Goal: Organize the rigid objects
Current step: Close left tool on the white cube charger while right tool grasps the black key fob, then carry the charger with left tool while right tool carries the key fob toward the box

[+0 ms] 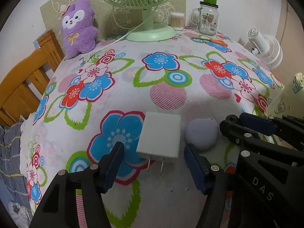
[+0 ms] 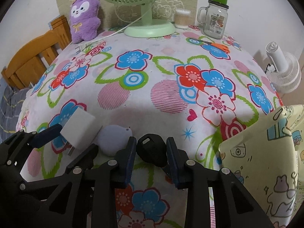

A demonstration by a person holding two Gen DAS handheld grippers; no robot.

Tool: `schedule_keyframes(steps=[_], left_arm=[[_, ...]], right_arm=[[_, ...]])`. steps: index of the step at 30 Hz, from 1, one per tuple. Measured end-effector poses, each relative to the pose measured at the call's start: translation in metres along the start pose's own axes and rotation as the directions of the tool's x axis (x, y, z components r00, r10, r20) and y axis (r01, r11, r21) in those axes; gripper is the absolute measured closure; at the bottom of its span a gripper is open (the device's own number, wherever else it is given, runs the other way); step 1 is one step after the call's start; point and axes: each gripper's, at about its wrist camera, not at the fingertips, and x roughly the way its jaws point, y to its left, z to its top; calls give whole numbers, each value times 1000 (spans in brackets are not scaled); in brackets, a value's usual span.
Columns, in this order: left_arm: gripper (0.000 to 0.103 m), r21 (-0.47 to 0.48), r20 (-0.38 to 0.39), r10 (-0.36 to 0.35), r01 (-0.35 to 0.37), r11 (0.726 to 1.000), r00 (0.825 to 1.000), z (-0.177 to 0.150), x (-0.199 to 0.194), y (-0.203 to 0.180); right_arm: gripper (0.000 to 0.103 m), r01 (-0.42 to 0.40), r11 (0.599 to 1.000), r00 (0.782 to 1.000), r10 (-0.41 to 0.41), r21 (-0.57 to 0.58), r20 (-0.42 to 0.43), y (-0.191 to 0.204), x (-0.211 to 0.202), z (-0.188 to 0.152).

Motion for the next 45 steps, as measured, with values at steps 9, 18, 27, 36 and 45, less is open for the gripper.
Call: schedule_keyframes(steps=[9,18,27,36,45], left_arm=[[63,14,0,-45,45,999,999,3,-1,-6],[63,8,23,-32,32,999,999,-3,-19,-8],[63,0,50,-33,33,999,998,-12,-42,-15],[63,-10,78,-24,25,1000,997,-23,-68,-24],[63,-26,90,-11,13,1000,996,-35,-89,-32]], right_arm=[[68,-13,1000,1000,13,19,-2,-3,2,4],[68,-23,1000,1000,23,20,3,-2,-7,-1],[68,-28,1000,999,28,14,25,-1,-29,-11],[68,-32,999,998,32,-4,56,-1,-56,-22],[68,-36,999,996,38,-25,80,-2,-80,-37]])
